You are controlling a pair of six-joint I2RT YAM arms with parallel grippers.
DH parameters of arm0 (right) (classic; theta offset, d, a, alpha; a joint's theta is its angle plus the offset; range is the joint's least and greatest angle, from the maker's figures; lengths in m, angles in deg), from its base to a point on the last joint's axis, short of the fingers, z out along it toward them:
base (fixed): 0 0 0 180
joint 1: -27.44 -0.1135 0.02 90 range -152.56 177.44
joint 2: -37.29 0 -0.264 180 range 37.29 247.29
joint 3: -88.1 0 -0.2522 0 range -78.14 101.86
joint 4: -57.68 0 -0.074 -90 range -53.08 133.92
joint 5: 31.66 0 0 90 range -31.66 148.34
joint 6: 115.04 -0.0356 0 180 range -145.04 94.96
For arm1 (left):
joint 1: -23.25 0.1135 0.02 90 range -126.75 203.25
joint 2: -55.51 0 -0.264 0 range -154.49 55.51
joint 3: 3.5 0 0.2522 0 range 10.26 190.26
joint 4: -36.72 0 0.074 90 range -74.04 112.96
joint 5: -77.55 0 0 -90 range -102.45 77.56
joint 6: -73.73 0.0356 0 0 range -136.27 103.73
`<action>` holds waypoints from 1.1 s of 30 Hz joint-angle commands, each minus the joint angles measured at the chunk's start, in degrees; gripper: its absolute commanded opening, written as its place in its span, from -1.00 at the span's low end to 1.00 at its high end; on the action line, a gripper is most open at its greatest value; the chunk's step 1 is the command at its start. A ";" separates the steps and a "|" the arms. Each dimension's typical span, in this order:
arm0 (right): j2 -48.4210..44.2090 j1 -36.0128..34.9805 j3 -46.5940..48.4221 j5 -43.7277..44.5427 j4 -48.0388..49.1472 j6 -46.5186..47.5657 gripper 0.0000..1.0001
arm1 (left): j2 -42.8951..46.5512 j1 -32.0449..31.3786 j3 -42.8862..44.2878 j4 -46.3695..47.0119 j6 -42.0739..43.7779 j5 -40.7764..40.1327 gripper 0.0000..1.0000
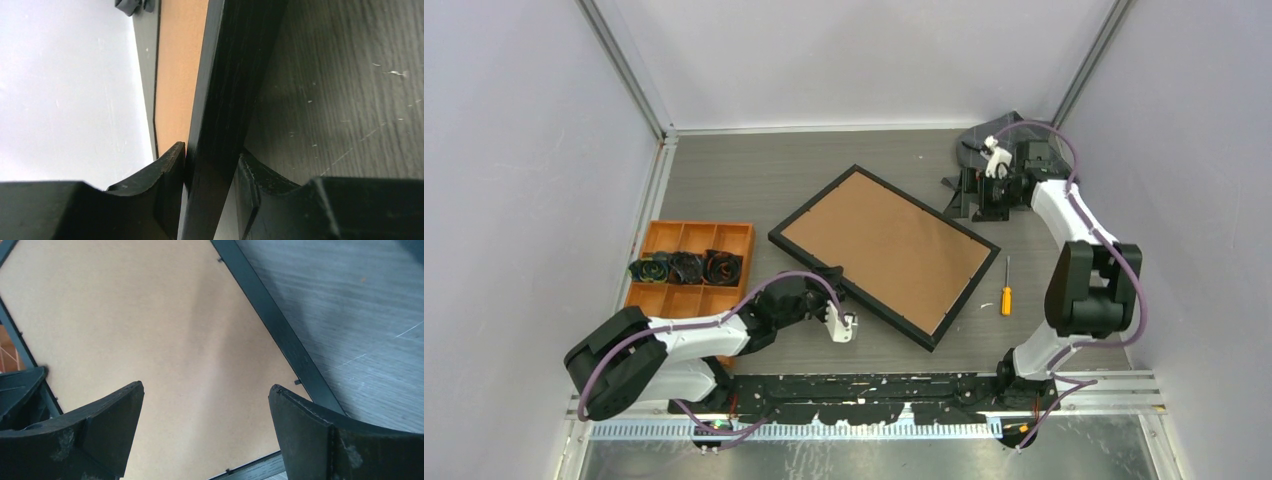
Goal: Take the photo out of the frame
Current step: Turn over the photo frame at the center of the board.
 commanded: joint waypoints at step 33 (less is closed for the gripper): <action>11.73 5.68 -1.39 7.20 5.43 -6.74 1.00 | -6.00 -0.19 -0.57 1.11 -2.78 4.33 0.01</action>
